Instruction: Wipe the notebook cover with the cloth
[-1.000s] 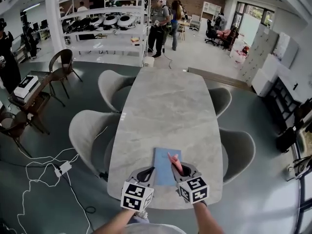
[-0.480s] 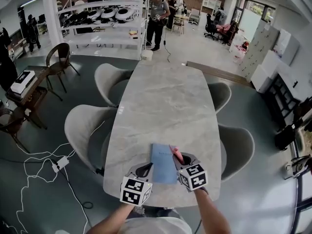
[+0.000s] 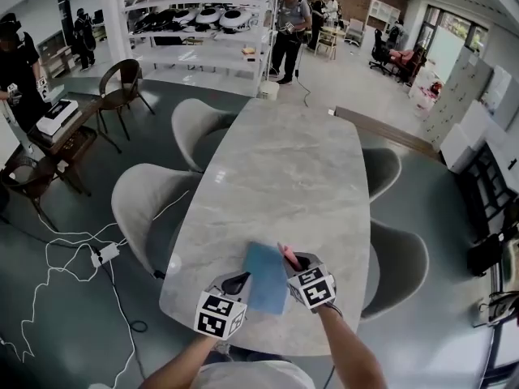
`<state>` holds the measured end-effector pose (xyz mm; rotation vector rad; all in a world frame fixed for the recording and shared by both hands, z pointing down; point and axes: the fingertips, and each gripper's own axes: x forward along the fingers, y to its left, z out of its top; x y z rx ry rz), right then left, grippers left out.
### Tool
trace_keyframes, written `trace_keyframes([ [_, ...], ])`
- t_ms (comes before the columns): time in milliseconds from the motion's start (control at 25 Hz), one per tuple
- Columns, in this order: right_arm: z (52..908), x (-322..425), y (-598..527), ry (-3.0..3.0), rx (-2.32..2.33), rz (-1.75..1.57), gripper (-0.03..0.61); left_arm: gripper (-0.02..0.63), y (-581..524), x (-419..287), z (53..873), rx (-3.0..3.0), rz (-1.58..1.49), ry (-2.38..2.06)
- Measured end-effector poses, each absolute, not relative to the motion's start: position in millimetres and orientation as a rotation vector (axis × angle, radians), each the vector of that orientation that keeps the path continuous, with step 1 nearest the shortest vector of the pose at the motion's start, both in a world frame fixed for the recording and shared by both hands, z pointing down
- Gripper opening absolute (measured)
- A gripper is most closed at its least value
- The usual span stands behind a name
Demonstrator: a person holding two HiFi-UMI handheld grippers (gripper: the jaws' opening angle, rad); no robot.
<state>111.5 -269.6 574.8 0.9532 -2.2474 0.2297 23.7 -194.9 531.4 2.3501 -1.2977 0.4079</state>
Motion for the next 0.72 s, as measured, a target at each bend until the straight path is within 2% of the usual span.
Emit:
trace_keyframes([
  [720,635.4,107.0,-292.3,-2.187,0.632,0.161,0.015,0.006,-200.4,47.5,558.9,2.260,0.446,-1.351],
])
